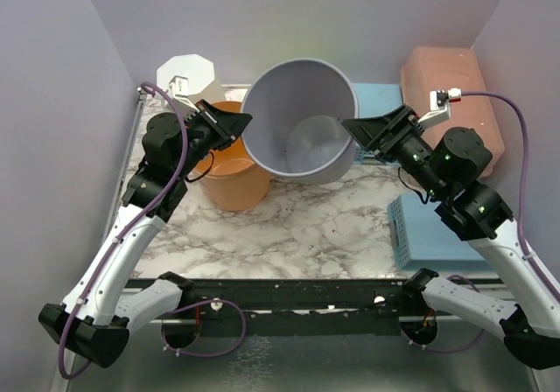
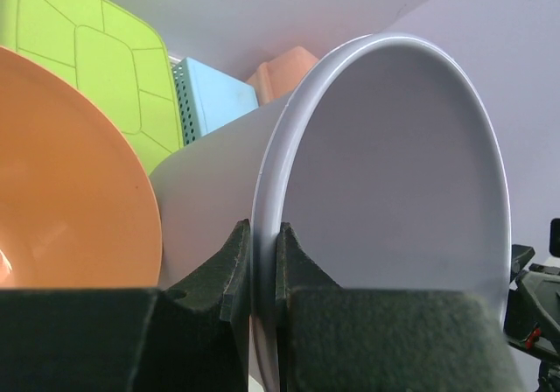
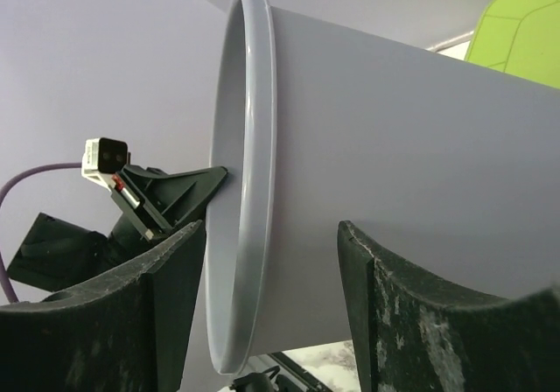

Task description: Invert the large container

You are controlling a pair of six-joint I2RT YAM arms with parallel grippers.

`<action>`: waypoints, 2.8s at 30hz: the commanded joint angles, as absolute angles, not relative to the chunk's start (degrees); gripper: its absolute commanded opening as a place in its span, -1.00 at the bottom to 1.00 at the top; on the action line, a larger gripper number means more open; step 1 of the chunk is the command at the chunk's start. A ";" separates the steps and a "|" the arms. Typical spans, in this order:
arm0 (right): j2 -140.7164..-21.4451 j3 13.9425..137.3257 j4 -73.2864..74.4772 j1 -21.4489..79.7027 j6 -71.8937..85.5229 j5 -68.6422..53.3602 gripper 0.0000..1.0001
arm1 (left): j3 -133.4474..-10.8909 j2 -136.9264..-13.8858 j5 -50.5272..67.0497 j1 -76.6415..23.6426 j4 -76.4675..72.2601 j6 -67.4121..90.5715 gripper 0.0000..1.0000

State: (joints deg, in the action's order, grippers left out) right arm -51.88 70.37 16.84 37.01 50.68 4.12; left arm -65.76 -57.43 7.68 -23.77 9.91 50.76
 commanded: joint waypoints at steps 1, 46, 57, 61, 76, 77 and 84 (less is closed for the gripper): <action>-55.58 74.64 21.49 37.32 48.62 1.23 0.22 | -65.92 -56.71 10.66 -24.28 3.75 51.77 -1.00; -58.38 78.88 33.00 37.27 45.79 12.76 -0.99 | -64.14 -56.79 15.76 -25.58 5.15 49.34 0.77; -56.37 78.84 37.28 37.27 45.57 17.48 -0.99 | -68.34 -55.47 8.70 -25.58 17.03 41.52 0.98; -55.45 78.78 39.13 37.27 44.88 19.21 -0.99 | -70.33 -55.05 6.02 -25.58 21.14 39.20 0.98; -57.94 90.38 51.83 37.28 27.37 25.01 -0.99 | -77.49 -51.24 -34.54 -25.58 50.96 39.78 0.98; -58.67 90.85 52.60 37.29 26.50 25.62 -0.99 | -77.47 -50.95 -35.60 -25.58 51.81 39.70 0.98; -61.18 94.72 57.12 37.35 21.80 29.09 -0.99 | -76.29 -50.36 -38.77 -25.58 55.03 40.52 0.98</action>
State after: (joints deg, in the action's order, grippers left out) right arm -60.93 91.70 55.96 37.06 26.13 25.02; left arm -76.60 -51.29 -32.86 -25.26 50.61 39.64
